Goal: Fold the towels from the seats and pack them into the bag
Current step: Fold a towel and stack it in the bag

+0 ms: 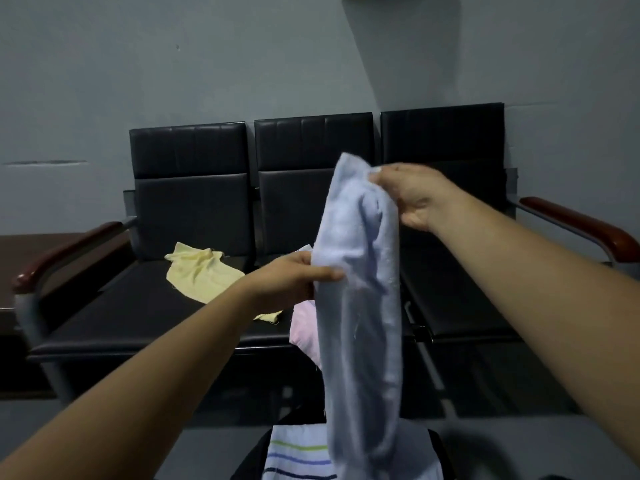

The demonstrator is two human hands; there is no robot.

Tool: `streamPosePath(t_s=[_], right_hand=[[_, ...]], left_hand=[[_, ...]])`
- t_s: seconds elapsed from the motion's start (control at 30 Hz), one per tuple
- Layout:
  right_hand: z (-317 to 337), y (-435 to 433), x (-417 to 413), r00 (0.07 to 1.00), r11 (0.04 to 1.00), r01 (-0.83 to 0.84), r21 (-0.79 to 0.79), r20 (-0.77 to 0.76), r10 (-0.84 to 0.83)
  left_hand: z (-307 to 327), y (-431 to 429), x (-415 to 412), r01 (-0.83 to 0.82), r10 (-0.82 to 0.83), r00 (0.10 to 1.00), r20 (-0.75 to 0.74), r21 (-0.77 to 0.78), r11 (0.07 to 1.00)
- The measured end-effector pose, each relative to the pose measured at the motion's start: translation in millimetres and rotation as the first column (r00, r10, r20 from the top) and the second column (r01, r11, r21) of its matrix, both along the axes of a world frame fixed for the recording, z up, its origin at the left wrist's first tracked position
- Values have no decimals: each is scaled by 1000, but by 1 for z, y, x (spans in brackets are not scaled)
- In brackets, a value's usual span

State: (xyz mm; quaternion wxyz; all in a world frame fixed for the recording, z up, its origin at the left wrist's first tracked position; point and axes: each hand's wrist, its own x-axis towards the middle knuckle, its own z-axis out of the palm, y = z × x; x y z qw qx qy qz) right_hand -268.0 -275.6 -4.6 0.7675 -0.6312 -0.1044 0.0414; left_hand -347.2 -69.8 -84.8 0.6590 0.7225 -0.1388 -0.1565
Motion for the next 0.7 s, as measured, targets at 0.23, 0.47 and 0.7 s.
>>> streamPosePath(t_s=[0.23, 0.47, 0.7], right_hand=[[-52, -6, 0, 925, 972, -233, 3, -306, 223], [-85, -20, -17, 851, 925, -356, 135, -362, 381], [-71, -11, -21, 892, 921, -368, 127, -231, 389]], left_hand=[[25, -21, -4, -237, 225, 971, -77, -403, 884], [37, -12, 3, -432, 413, 899, -148, -457, 777], [24, -1, 13, -508, 461, 860, -219, -437, 742]])
